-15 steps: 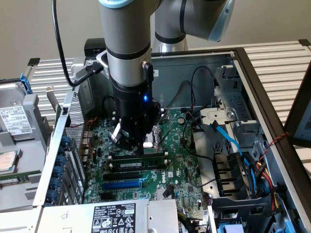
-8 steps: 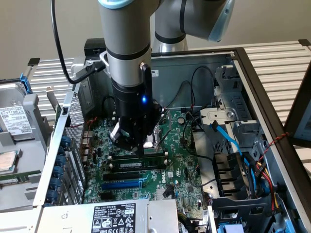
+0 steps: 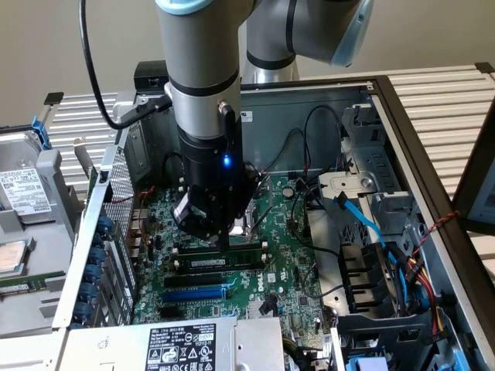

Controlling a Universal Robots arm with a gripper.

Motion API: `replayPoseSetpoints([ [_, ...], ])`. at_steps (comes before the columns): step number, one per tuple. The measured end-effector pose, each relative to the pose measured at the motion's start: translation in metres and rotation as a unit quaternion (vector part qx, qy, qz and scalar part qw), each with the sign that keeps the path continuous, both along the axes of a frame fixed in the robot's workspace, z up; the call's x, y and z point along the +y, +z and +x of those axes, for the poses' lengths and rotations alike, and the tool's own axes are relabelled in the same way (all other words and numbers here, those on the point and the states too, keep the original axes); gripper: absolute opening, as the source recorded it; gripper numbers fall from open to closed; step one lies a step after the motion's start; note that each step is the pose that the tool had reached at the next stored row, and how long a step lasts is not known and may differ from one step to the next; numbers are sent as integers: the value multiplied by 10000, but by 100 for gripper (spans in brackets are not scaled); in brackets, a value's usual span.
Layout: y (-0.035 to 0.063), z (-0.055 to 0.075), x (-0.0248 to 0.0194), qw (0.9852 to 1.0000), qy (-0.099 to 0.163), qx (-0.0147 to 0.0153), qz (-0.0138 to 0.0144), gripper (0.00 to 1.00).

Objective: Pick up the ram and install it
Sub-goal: 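Press down the ram until it locks into place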

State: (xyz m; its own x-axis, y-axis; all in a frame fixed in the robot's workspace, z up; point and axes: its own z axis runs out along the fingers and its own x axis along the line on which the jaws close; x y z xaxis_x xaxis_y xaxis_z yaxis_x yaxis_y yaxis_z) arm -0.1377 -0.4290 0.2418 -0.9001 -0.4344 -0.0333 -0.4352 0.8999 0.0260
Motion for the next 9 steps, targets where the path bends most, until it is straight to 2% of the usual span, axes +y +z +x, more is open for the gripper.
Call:
replayPoseSetpoints([
  [4,-5,0,0,9996,-266,-1,-14,12],
  [9,-12,0,0,9982,-601,-2,-31,12],
])
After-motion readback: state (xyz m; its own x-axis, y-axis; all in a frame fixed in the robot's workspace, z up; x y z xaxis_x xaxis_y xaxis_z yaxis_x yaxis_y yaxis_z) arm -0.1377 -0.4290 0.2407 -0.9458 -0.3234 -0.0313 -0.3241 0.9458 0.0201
